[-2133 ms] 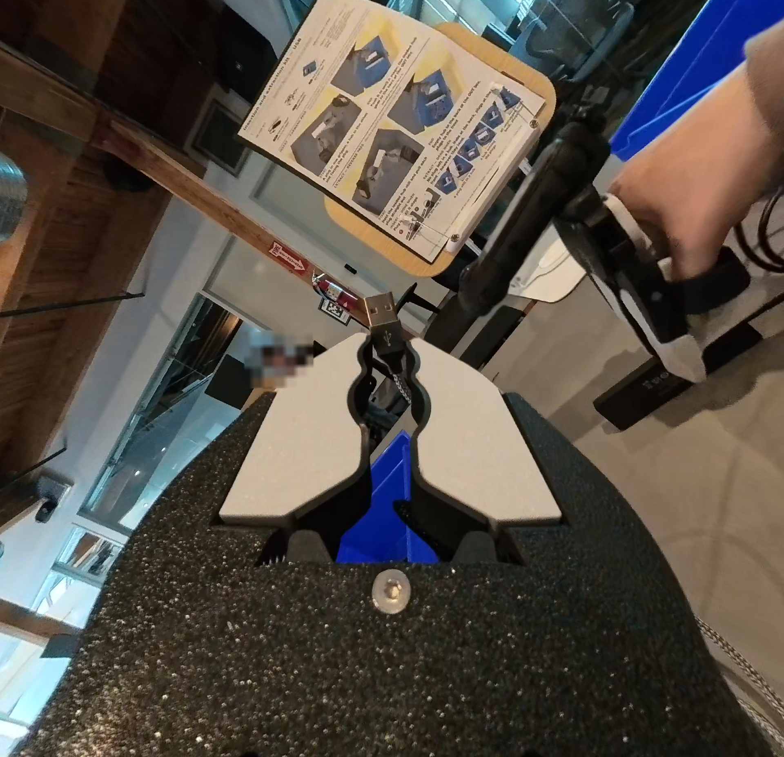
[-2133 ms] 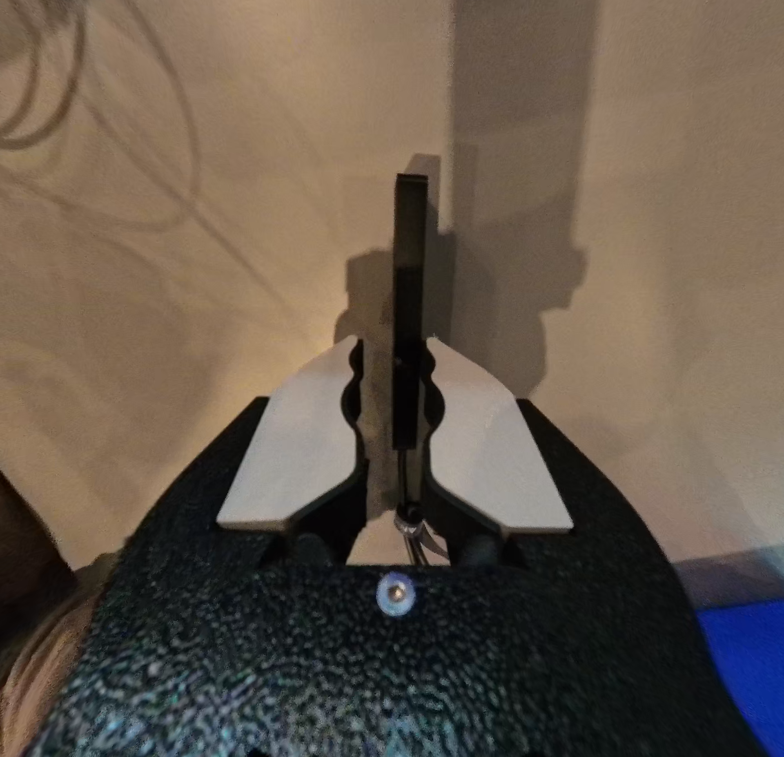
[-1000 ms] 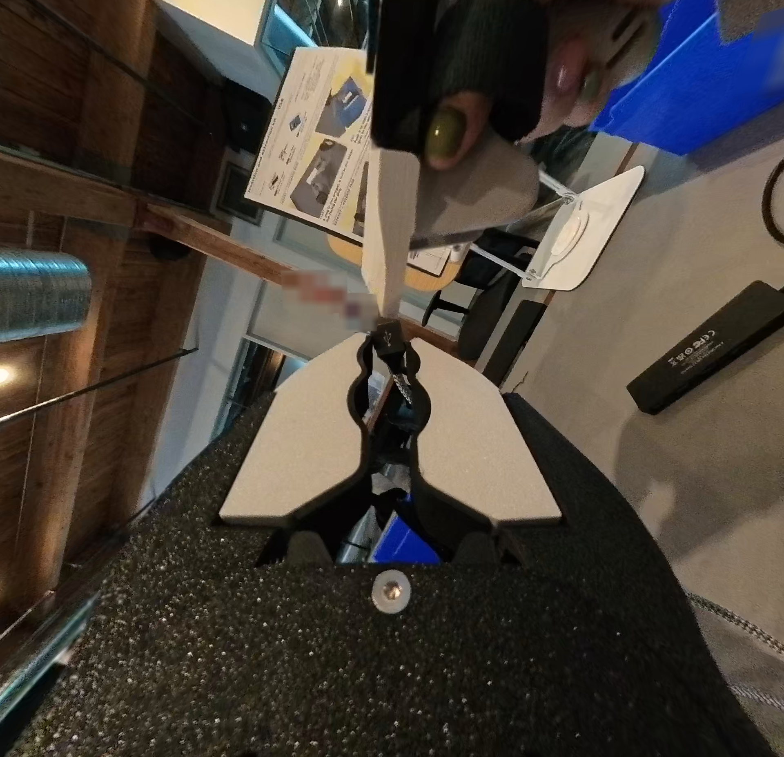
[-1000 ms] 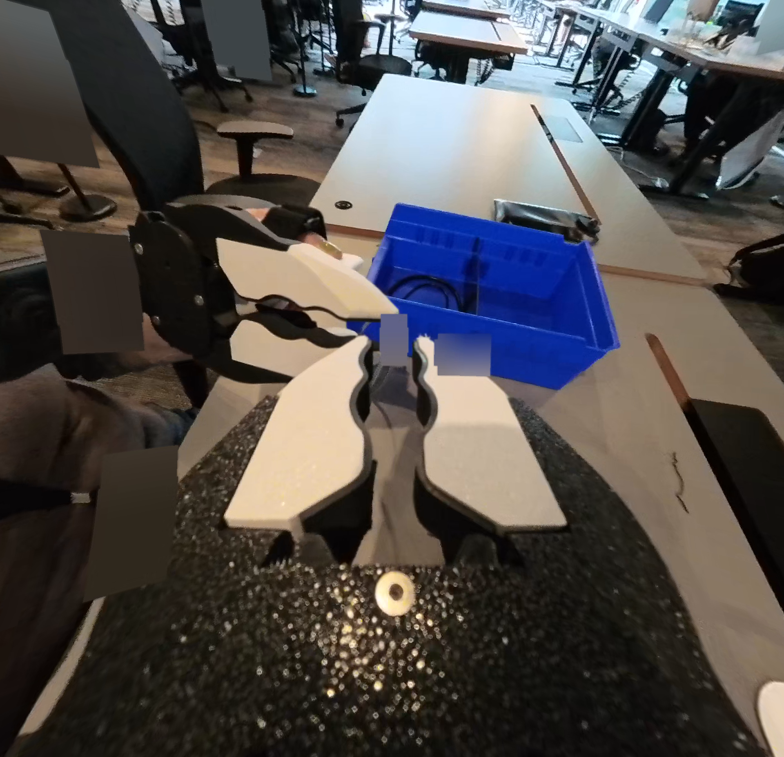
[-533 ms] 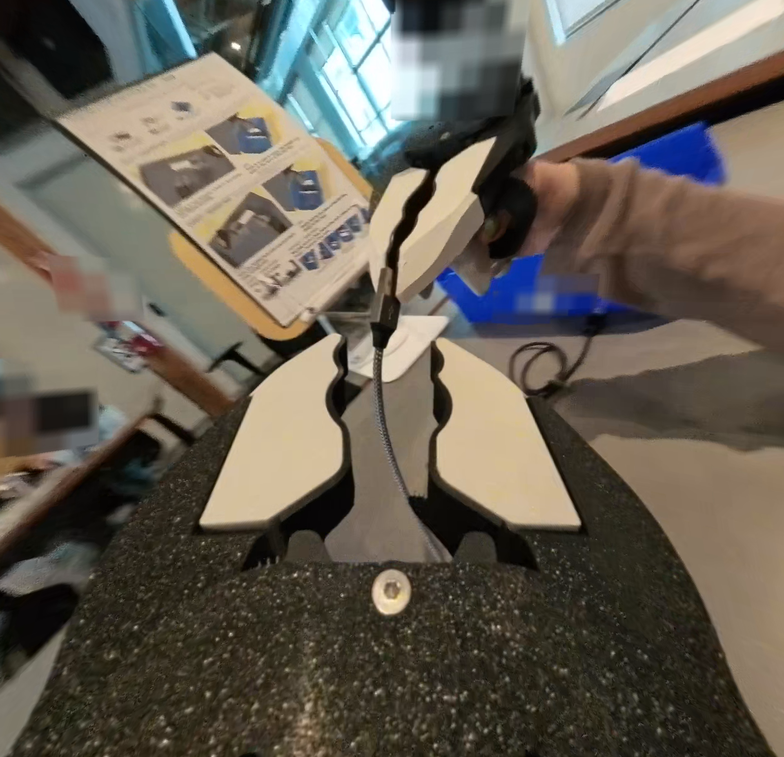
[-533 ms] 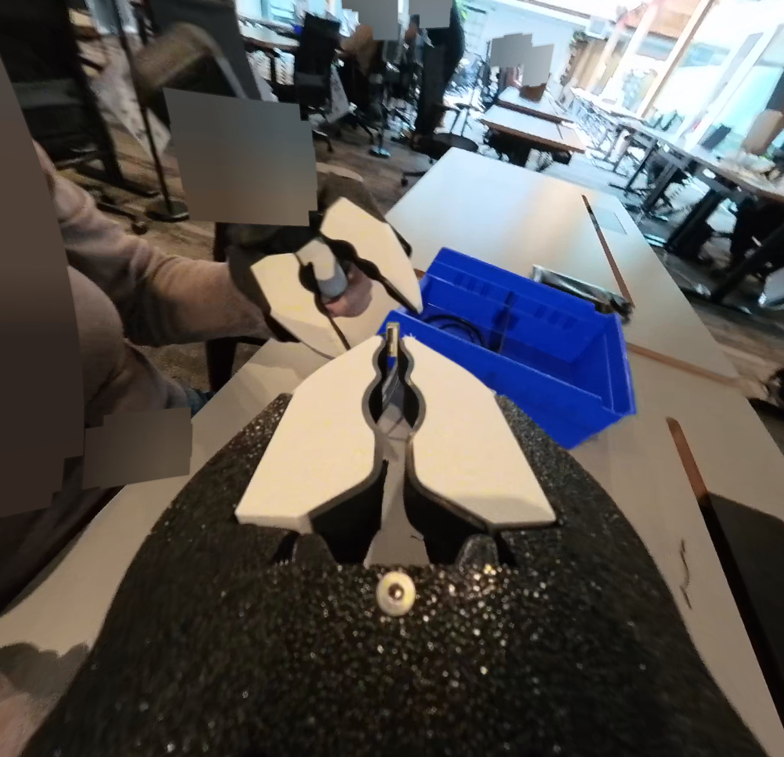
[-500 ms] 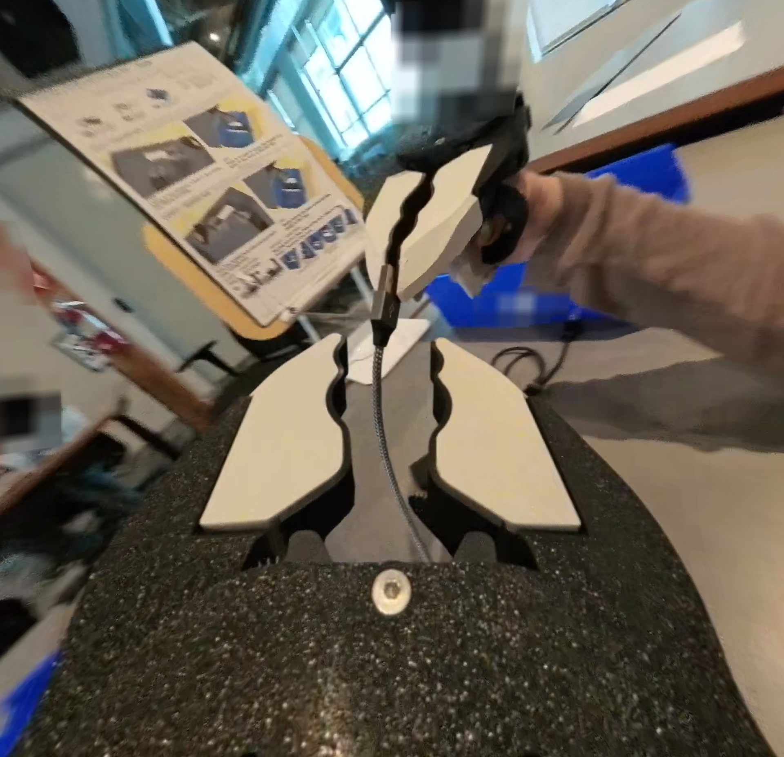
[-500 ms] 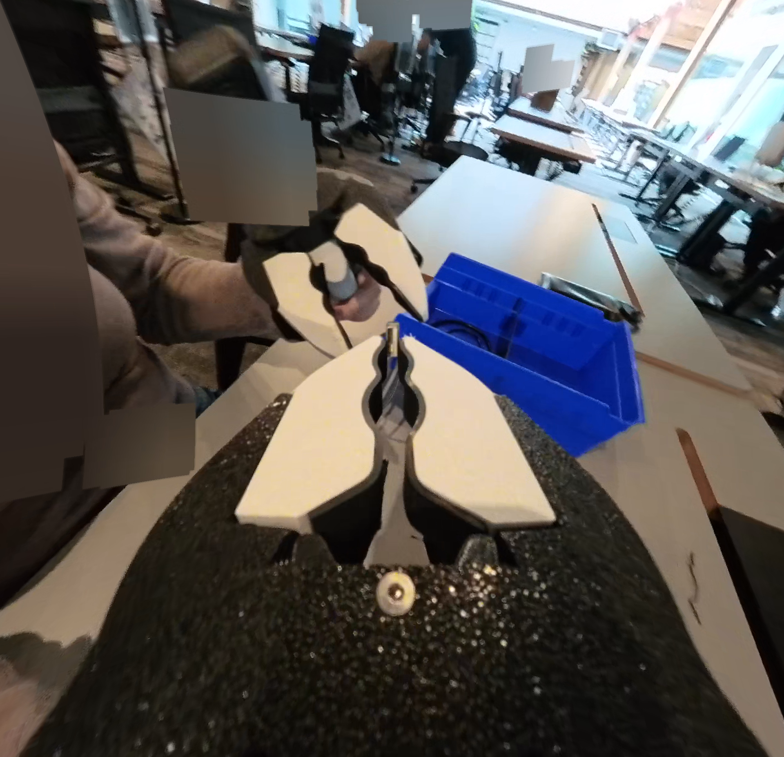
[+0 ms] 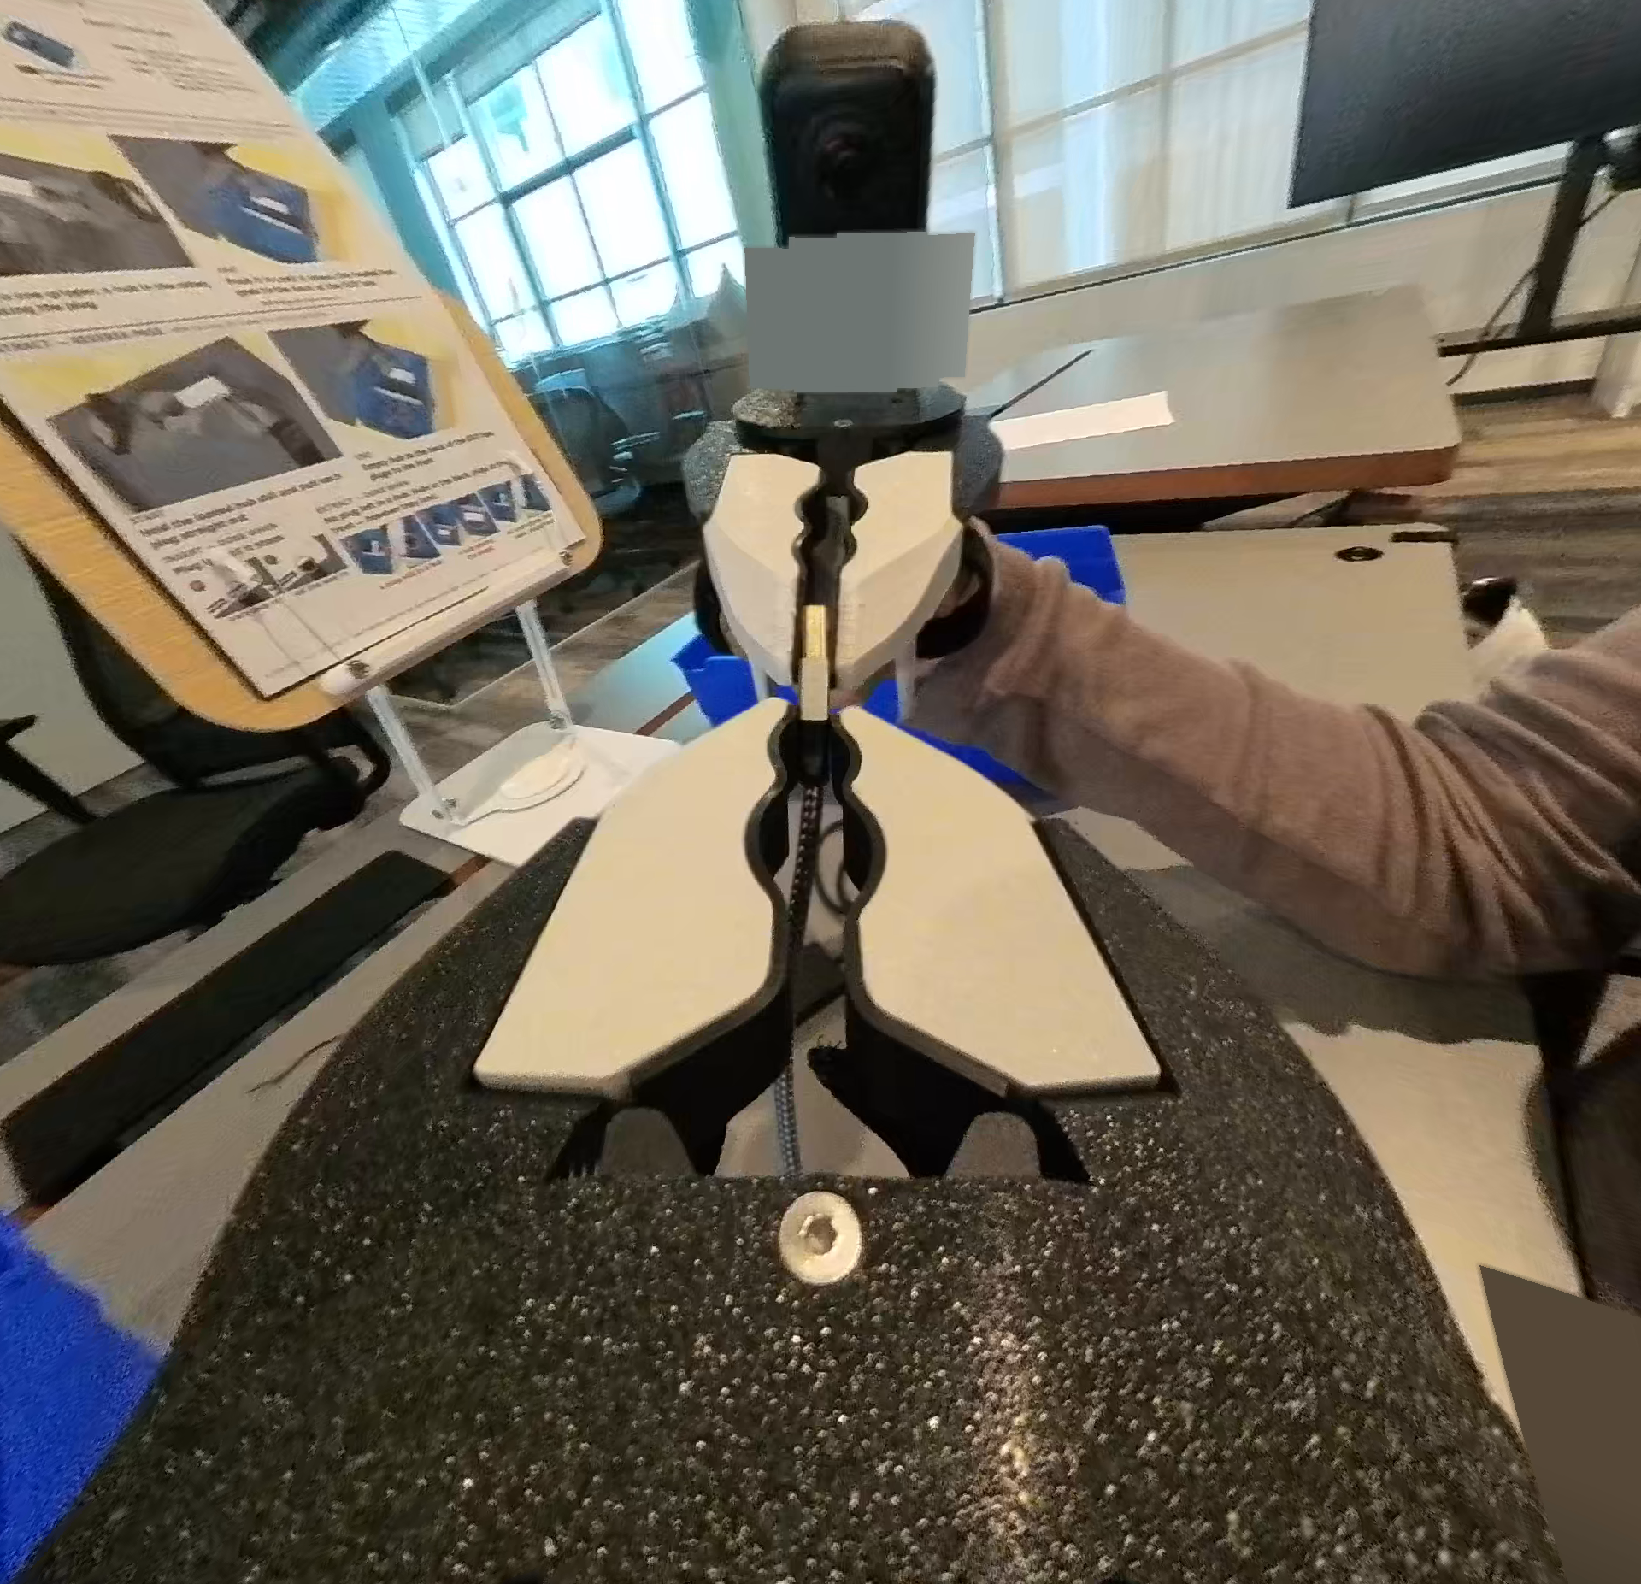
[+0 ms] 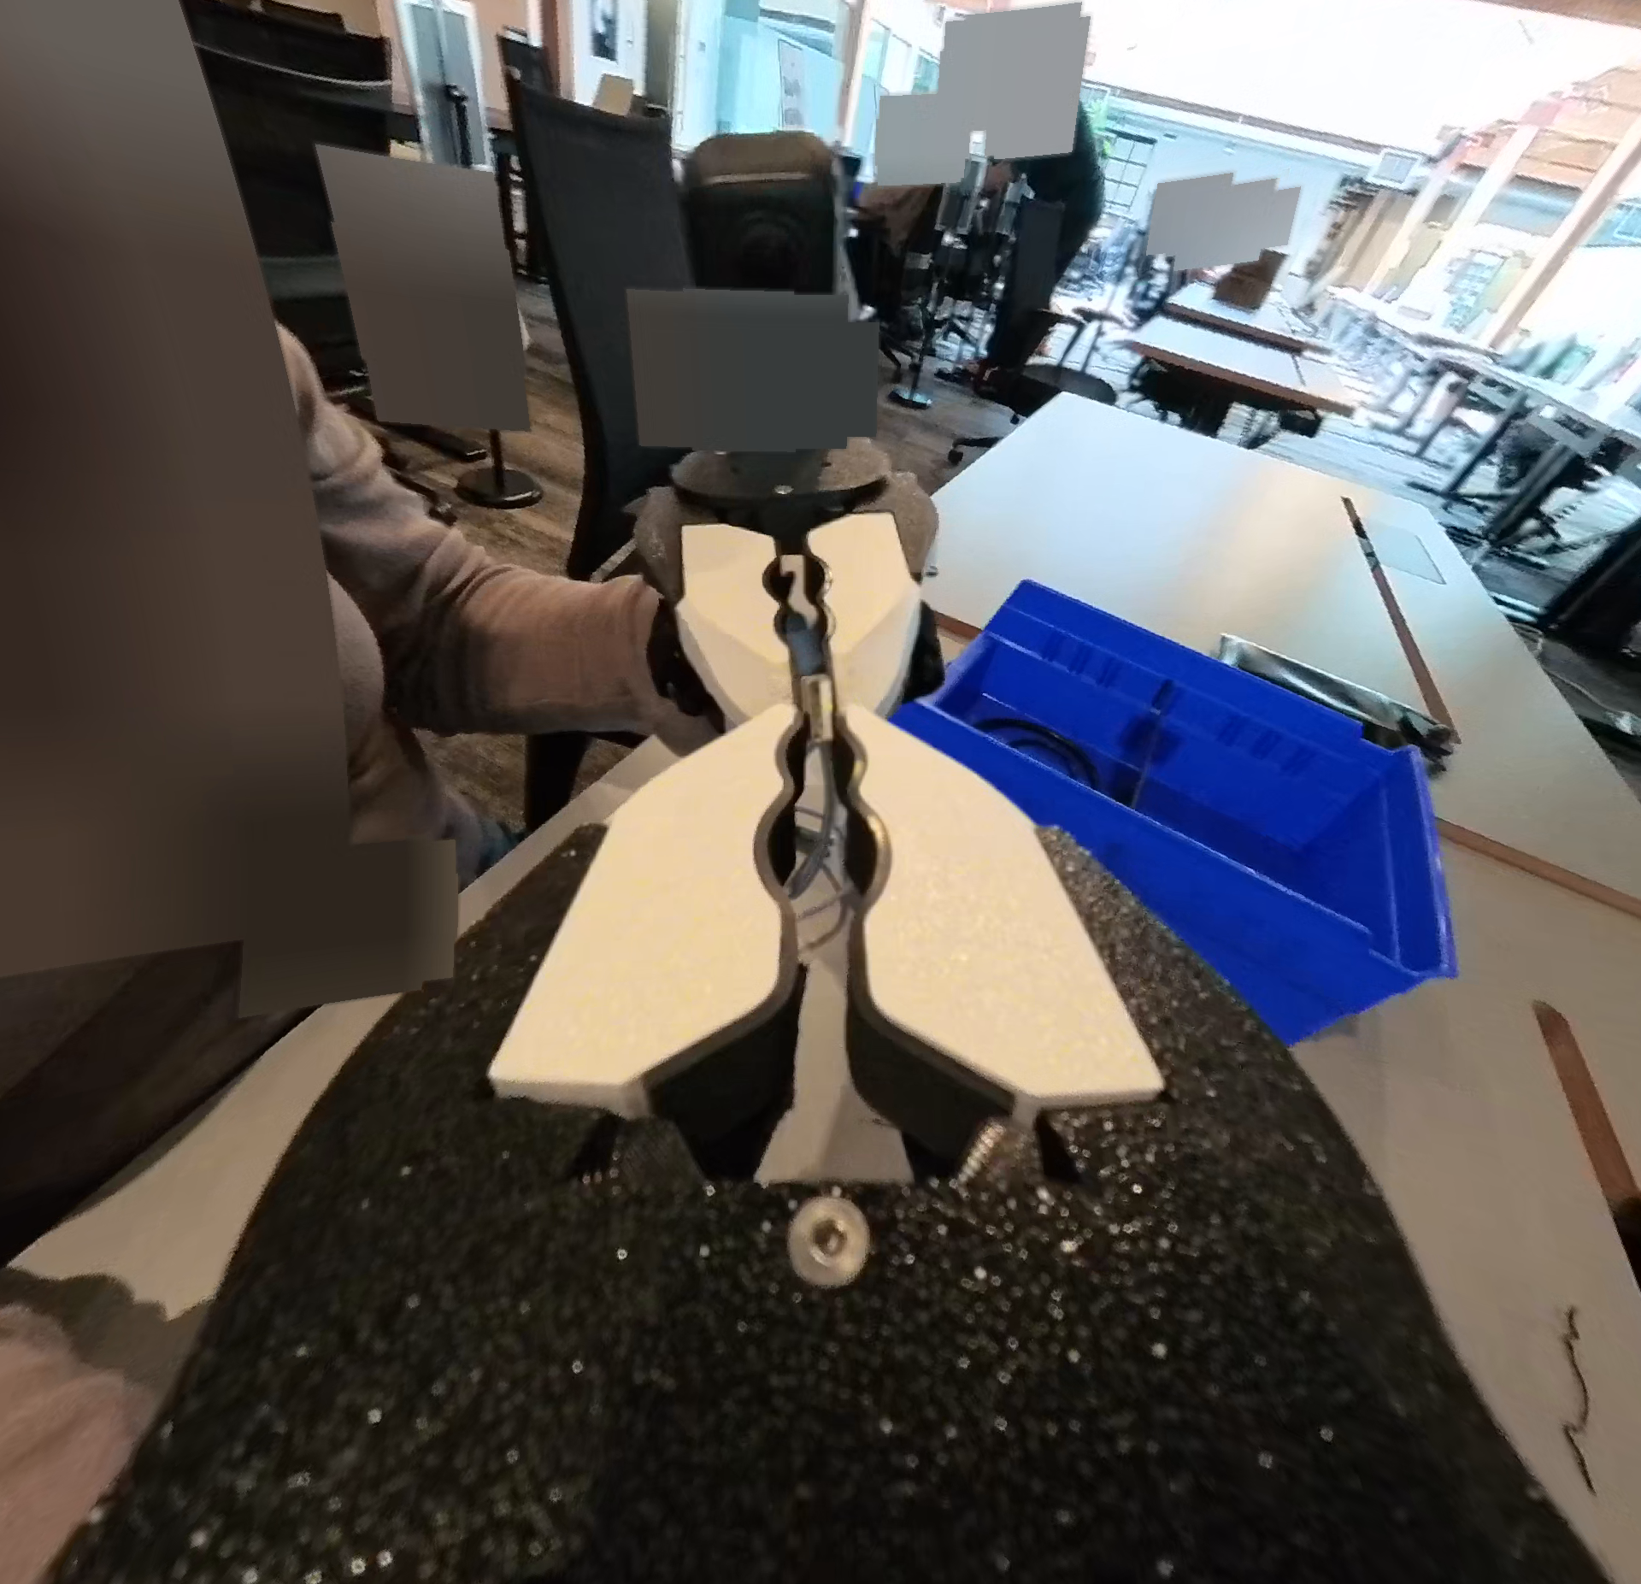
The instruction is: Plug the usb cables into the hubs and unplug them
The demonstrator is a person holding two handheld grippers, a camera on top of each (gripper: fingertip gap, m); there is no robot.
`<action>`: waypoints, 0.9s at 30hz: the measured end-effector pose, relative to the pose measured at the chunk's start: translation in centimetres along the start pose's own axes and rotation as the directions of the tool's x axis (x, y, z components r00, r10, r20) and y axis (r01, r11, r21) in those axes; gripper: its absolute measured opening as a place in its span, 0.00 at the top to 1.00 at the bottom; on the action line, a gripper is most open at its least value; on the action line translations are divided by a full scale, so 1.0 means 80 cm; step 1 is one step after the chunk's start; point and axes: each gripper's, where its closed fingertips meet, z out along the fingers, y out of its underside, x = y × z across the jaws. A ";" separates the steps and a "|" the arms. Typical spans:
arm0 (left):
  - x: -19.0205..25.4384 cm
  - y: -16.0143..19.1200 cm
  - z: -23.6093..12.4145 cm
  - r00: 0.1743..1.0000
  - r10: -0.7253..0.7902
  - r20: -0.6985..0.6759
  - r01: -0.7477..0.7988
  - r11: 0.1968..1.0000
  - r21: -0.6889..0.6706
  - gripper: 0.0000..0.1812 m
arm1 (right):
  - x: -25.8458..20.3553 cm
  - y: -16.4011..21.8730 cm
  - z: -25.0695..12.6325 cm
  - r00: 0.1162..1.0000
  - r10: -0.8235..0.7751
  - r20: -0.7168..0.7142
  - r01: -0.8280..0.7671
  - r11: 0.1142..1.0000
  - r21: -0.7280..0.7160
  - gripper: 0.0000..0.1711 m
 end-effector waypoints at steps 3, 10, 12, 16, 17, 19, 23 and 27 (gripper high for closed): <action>-0.012 0.009 -0.010 0.997 0.027 0.074 -0.024 0.999 -0.035 0.97 | 0.031 0.026 -0.013 0.983 0.089 -0.159 -0.102 0.992 -0.073 0.84; -0.038 0.040 -0.042 0.982 0.032 0.186 -0.014 0.995 -0.098 0.97 | 0.058 0.236 -0.084 0.758 0.360 -0.544 -0.633 0.608 -0.479 0.72; -0.046 0.049 -0.045 0.979 -0.009 0.204 0.027 0.996 -0.089 0.97 | 0.048 0.271 -0.094 0.730 0.351 -0.587 -0.673 0.520 -0.526 0.69; -0.052 0.059 -0.048 0.976 -0.096 0.196 0.109 0.993 -0.055 0.97 | 0.043 0.285 -0.092 0.756 0.297 -0.584 -0.640 0.522 -0.563 0.64; -0.052 0.061 -0.049 0.976 -0.104 0.192 0.116 0.992 -0.053 0.97 | 0.045 0.283 -0.088 0.762 0.299 -0.575 -0.633 0.532 -0.562 0.64; -0.052 0.065 -0.052 0.976 -0.114 0.185 0.125 0.991 -0.047 0.97 | 0.051 0.279 -0.083 0.776 0.295 -0.558 -0.618 0.533 -0.578 0.68; -0.050 0.067 -0.060 0.977 -0.128 0.168 0.136 0.990 -0.033 0.97 | 0.065 0.277 -0.082 0.753 0.395 -0.526 -0.658 0.454 -0.601 0.71; -0.050 0.069 -0.070 0.976 -0.143 0.167 0.149 0.989 -0.025 0.97 | 0.051 0.295 -0.088 0.767 0.423 -0.483 -0.625 0.321 -0.712 0.65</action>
